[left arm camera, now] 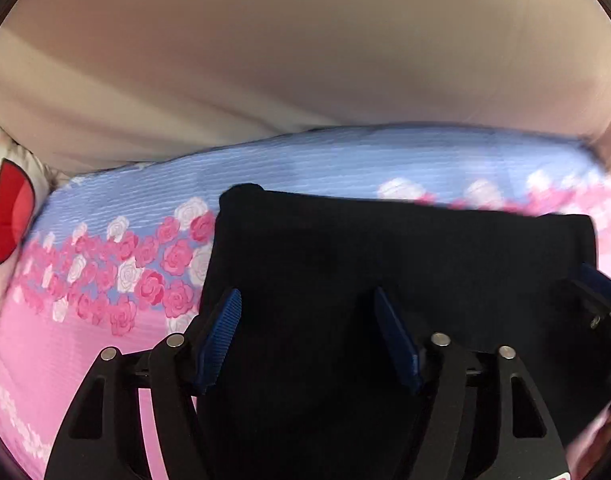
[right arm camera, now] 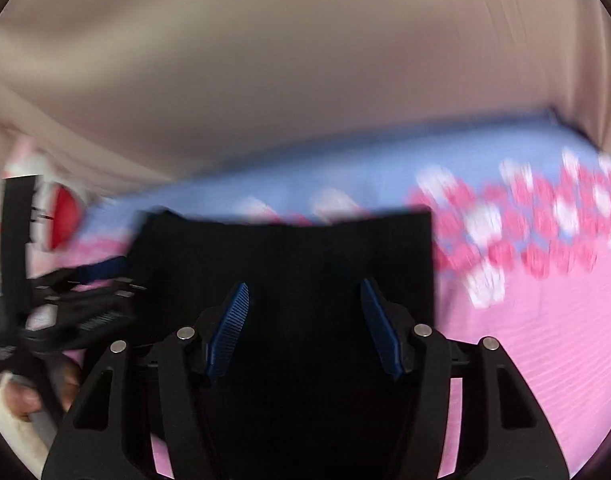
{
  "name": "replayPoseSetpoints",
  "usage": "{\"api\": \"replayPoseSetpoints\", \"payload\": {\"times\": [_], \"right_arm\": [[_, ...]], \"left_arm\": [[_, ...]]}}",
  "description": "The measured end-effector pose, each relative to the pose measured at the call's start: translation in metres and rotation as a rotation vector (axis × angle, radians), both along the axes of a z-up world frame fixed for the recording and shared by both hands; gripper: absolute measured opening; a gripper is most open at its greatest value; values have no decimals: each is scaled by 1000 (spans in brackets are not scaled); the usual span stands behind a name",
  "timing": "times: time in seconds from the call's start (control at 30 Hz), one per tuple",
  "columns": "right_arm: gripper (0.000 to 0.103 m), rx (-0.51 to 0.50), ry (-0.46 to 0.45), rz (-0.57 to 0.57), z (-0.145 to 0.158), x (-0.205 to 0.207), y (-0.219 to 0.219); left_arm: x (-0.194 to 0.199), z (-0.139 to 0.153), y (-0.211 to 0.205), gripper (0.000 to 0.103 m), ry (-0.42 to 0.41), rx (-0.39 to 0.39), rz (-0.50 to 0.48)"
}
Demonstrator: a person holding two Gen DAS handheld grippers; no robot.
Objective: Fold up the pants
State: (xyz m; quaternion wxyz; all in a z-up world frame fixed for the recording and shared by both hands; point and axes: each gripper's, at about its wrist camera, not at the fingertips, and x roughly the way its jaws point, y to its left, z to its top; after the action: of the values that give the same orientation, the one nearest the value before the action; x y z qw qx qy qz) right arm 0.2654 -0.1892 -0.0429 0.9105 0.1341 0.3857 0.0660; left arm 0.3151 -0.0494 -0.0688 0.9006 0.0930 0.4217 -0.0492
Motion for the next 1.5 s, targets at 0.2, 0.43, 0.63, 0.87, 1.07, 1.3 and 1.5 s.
{"api": "replayPoseSetpoints", "payload": {"times": [0.2,0.43,0.63,0.87,1.07,1.3,1.5], "right_arm": [[42,-23,-14,-44,14,-14,-1],[98,-160,-236,-158,91,-113,14],[98,-266,-398,-185,131,-197,52],[98,-264,-333,-146,127,-230,72],[98,-351,-339,-182,124,-240,93],[98,-302,-289,-172,113,-238,100],[98,-265,-236,-179,105,-229,99]], "left_arm": [[-24,0,-7,79,-105,156,-6],[-97,58,18,88,-210,61,1],[-168,96,28,93,-246,-28,5],[-221,111,32,93,-254,-78,18],[-245,112,43,93,-258,-158,11],[-252,109,52,92,-242,-145,31],[-249,102,59,92,-208,-152,26]]}}
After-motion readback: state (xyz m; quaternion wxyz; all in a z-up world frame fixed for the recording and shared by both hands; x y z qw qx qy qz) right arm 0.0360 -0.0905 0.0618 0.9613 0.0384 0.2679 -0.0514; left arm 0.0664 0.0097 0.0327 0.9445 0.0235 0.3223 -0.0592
